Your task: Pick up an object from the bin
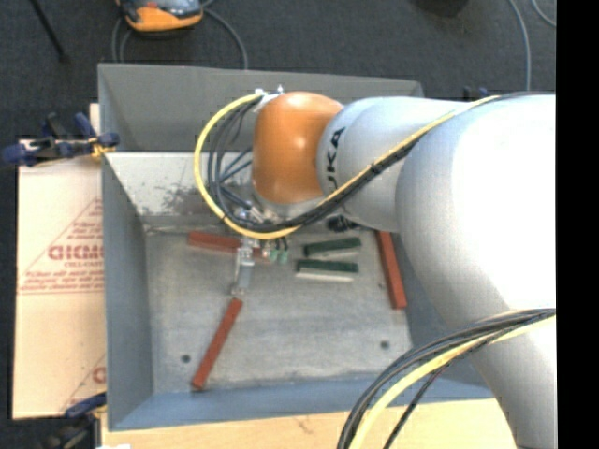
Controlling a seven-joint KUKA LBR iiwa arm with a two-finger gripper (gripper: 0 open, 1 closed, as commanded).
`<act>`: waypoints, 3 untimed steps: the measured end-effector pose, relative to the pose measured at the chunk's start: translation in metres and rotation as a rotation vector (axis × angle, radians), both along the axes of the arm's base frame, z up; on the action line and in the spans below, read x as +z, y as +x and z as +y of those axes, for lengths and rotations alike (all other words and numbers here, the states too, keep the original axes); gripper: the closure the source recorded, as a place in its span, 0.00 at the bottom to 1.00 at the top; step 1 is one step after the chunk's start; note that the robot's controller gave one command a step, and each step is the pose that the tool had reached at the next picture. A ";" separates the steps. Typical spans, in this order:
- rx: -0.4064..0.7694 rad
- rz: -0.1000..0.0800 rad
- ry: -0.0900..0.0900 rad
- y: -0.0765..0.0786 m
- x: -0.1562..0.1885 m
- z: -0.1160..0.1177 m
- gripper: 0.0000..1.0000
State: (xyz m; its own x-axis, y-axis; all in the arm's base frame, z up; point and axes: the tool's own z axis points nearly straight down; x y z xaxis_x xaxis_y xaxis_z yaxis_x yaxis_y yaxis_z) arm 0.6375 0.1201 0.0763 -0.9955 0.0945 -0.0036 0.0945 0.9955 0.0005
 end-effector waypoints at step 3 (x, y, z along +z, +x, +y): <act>-0.084 0.008 -0.001 0.001 0.054 0.045 1.00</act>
Offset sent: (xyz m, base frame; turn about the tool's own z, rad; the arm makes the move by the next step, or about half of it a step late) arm 0.0000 0.0000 0.0000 0.0000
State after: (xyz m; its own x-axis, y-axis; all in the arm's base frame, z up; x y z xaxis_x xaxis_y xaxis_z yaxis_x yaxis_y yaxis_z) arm 0.6388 0.1648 0.1305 -0.9840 0.1782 0.0037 0.1782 0.9840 -0.0017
